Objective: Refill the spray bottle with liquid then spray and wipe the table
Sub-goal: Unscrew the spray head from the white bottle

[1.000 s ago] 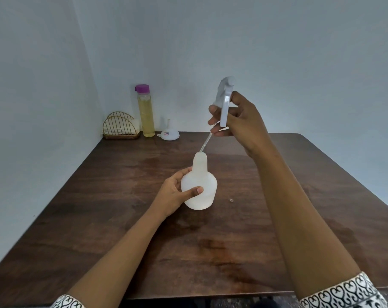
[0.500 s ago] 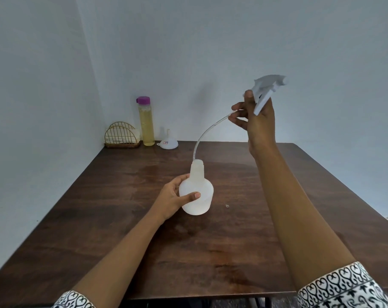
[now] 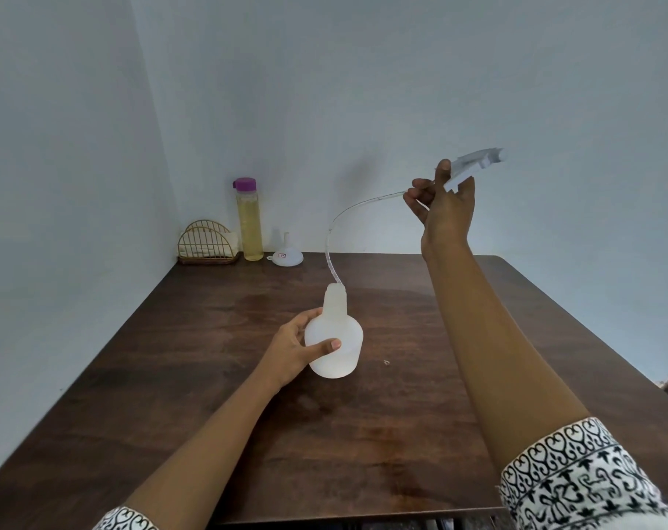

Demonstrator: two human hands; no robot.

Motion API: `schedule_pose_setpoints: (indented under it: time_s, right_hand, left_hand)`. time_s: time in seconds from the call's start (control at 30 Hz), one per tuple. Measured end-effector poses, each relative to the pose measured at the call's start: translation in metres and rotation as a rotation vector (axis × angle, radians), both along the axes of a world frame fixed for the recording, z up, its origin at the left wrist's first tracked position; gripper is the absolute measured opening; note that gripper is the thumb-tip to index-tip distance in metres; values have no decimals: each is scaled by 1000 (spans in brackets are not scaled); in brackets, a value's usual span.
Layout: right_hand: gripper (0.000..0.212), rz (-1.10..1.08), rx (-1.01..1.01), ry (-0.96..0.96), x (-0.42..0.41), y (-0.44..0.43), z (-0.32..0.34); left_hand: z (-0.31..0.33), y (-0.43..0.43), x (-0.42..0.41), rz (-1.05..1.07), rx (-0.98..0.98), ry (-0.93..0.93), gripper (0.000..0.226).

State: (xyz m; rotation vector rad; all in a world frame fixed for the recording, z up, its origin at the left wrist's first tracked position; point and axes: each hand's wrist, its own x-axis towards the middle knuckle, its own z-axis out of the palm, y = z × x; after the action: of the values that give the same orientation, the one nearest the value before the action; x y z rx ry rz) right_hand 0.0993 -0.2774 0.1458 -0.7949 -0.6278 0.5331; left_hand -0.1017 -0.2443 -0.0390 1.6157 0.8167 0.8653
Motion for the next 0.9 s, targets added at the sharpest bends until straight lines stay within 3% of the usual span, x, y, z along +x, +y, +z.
schedule_pose_setpoints:
  time_s: [0.2, 0.3, 0.47, 0.63, 0.77, 0.9]
  right_hand:
    - [4, -52, -6, 66, 6, 11, 12]
    - [9, -29, -72, 49, 10, 12, 20]
    - [21, 58, -357, -136, 33, 12, 18]
    - [30, 165, -704, -303, 57, 4, -11]
    - [37, 180, -886, -354, 68, 1, -43]
    - [40, 160, -1112, -492, 74, 2, -78]
  left_hand:
    - [-1, 1, 1, 11, 5, 26, 59]
    - [-1, 2, 1, 12, 8, 27, 59]
    - [-3, 2, 2, 10, -6, 11, 68]
    - [-5, 1, 1, -5, 0, 4, 94]
    - [-3, -1, 0, 2, 3, -14, 66]
    - [-2, -2, 1, 13, 6, -18, 60]
